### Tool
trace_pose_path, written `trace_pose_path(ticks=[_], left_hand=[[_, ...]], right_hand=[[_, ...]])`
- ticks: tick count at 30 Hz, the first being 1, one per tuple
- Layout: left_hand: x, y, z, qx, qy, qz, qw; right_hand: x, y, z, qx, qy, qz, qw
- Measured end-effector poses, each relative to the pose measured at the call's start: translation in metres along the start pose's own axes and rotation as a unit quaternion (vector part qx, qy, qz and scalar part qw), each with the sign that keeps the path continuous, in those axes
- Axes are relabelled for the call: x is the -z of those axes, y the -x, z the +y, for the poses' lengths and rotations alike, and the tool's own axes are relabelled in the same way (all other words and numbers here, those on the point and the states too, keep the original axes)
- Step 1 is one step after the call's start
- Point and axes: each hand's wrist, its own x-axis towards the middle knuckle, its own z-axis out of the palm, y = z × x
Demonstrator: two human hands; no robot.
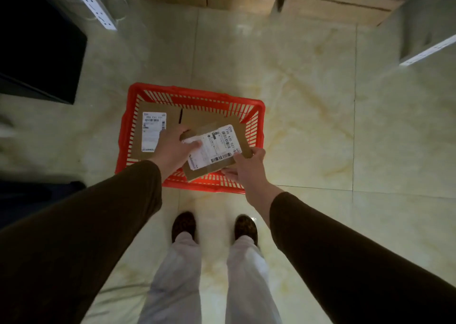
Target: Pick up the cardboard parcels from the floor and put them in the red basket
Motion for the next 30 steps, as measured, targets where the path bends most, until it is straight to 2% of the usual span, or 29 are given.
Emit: trace_pose_path(ticks=[5, 9, 13, 18, 21, 24, 28, 30], left_hand=[[0.007, -0.014, 0.022, -0.015, -0.001, -0.033, 0.999], [0.005, -0.030, 0.046, -0.029, -0.005, -0.042, 0.999], [-0.005, -0.047, 0.062, -0.093, -0.115, -0.096, 0.984], [-0.022, -0.064, 0.073, -0.165, -0.186, -0.163, 0.955], [-0.034, -0.072, 0.078, -0.175, -0.215, -0.190, 0.942], [-0.046, -0.082, 0.081, -0.185, -0.244, -0.199, 0.931], [-0.058, -0.094, 0.079, -0.220, -0.272, -0.190, 0.917], [-0.062, -0.099, 0.075, -0.211, -0.278, -0.181, 0.920]], right_hand=[[-0.012, -0.006, 0.029, -0.017, -0.053, 0.068, 0.996], [-0.017, -0.006, 0.043, -0.044, -0.106, 0.064, 0.991], [-0.017, -0.009, 0.053, -0.055, -0.117, 0.068, 0.989], [-0.016, -0.012, 0.066, -0.072, -0.147, 0.078, 0.983], [-0.019, -0.014, 0.068, -0.082, -0.179, 0.085, 0.977], [-0.022, -0.022, 0.069, -0.093, -0.205, 0.105, 0.969], [-0.026, -0.029, 0.068, -0.091, -0.153, 0.126, 0.976], [-0.024, -0.032, 0.069, -0.084, -0.175, 0.120, 0.974]])
